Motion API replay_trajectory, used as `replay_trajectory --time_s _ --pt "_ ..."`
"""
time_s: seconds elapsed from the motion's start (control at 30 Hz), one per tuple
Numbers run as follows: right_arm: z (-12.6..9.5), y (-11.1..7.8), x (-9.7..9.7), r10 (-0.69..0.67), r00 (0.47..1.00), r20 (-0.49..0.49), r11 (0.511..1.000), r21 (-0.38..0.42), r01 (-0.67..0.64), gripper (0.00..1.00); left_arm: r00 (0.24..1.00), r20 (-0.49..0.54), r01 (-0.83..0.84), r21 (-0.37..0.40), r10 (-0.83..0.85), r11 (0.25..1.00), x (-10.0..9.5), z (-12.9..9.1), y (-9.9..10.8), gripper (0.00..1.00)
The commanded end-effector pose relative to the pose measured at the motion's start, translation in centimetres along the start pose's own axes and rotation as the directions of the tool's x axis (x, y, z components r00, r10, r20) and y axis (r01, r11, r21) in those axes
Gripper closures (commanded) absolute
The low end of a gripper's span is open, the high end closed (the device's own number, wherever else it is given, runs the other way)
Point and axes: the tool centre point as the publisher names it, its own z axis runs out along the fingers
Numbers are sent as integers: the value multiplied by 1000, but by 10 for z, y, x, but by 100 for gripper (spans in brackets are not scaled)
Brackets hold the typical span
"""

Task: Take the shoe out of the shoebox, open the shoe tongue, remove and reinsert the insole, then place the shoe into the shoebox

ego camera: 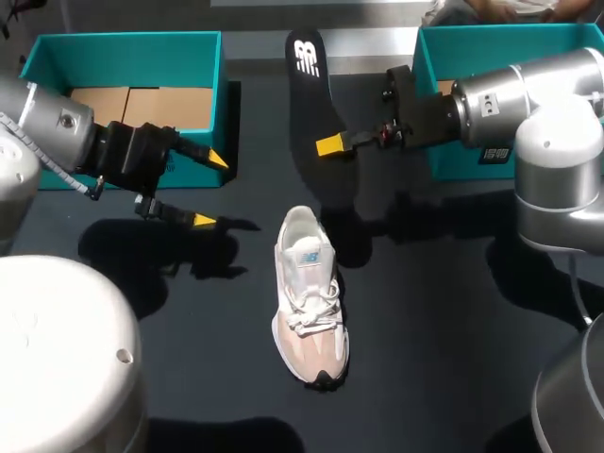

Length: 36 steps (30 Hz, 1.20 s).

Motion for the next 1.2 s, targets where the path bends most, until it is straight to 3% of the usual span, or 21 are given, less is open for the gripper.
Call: replay_trajectory --time_s 0.03,0.97,1.2 --pt "1 0 0 0 1000 1 1000 1 0 100 994 -104 -39 -48 34 998 -4 1 -2 0" --pt "1 0 0 0 1000 1 1000 1 0 100 994 -104 -39 -48 34 998 -4 1 -2 0" --pt "-1 5 -35 -241 968 66 970 31 240 100 990 -129 -69 -98 56 993 18 41 -2 0"
